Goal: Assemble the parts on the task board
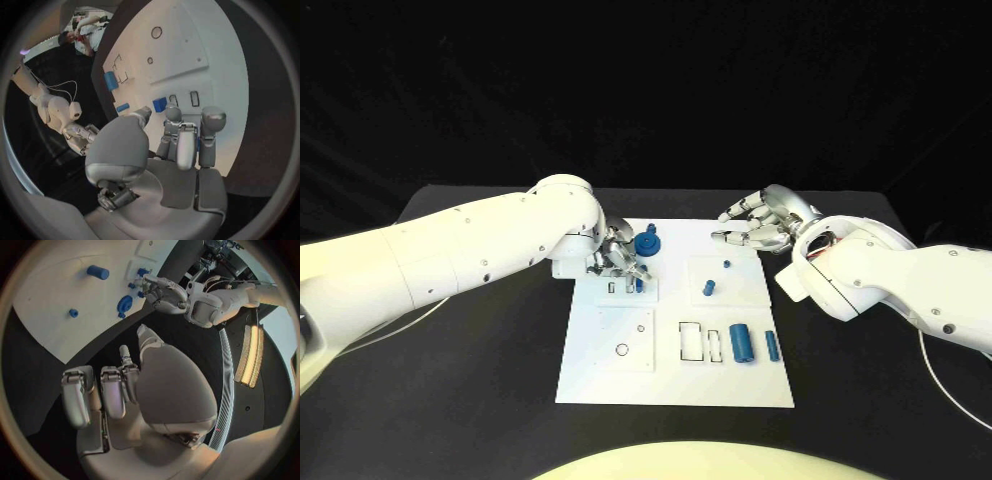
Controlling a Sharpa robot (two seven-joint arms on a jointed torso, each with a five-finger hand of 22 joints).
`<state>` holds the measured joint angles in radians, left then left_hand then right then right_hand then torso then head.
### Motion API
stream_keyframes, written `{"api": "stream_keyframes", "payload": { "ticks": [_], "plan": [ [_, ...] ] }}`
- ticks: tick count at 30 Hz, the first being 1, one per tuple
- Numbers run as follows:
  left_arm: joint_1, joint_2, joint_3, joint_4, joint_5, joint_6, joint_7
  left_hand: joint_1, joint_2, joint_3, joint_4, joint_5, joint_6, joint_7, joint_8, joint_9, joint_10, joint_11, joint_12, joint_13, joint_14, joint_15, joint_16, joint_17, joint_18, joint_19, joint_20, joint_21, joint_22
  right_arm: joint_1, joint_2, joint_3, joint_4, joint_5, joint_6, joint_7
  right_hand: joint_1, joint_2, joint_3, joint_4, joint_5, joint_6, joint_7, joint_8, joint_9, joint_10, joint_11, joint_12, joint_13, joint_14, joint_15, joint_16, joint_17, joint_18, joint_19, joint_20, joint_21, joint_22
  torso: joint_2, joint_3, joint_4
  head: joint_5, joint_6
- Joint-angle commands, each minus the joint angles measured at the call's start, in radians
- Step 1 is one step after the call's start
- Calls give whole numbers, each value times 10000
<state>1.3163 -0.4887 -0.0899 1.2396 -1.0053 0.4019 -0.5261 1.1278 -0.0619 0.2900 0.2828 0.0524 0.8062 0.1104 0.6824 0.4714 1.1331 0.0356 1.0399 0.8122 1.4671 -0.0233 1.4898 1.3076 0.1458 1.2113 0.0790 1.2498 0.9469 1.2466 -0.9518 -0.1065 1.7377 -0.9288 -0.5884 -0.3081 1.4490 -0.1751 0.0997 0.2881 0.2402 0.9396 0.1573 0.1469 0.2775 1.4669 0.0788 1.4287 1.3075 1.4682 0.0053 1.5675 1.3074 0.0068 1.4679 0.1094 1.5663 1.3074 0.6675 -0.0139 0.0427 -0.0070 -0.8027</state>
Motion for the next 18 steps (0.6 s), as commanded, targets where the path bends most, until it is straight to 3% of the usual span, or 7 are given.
{"api": "stream_keyframes", "payload": {
  "ticks": [1,18],
  "plan": [
    [-8,61,0,-16,171,51,17,115,7,76,4,-25,35,-44,44,13,38,-33,50,20,510,-57,34,1183,-199,-29,-21,56,13,1,21,4,-8,-30,167,16,-25,47,52,4,60,67,13,68,-2,-47,-38,-9,1520,1026,-23,33,2634,-68,1029,-15,45,2634,3,0,-2,-5,-5],
    [-127,204,-38,-243,187,-76,31,344,53,227,-12,-24,87,-83,107,104,96,-67,105,88,530,-83,65,1229,-207,-16,-25,117,84,1,49,4,-21,-32,239,-7,-20,60,67,3,72,71,11,76,-2,-44,-39,-5,1522,1026,-26,33,2634,-68,1029,-17,45,2634,2,2,-7,-35,-36]
  ]
}}
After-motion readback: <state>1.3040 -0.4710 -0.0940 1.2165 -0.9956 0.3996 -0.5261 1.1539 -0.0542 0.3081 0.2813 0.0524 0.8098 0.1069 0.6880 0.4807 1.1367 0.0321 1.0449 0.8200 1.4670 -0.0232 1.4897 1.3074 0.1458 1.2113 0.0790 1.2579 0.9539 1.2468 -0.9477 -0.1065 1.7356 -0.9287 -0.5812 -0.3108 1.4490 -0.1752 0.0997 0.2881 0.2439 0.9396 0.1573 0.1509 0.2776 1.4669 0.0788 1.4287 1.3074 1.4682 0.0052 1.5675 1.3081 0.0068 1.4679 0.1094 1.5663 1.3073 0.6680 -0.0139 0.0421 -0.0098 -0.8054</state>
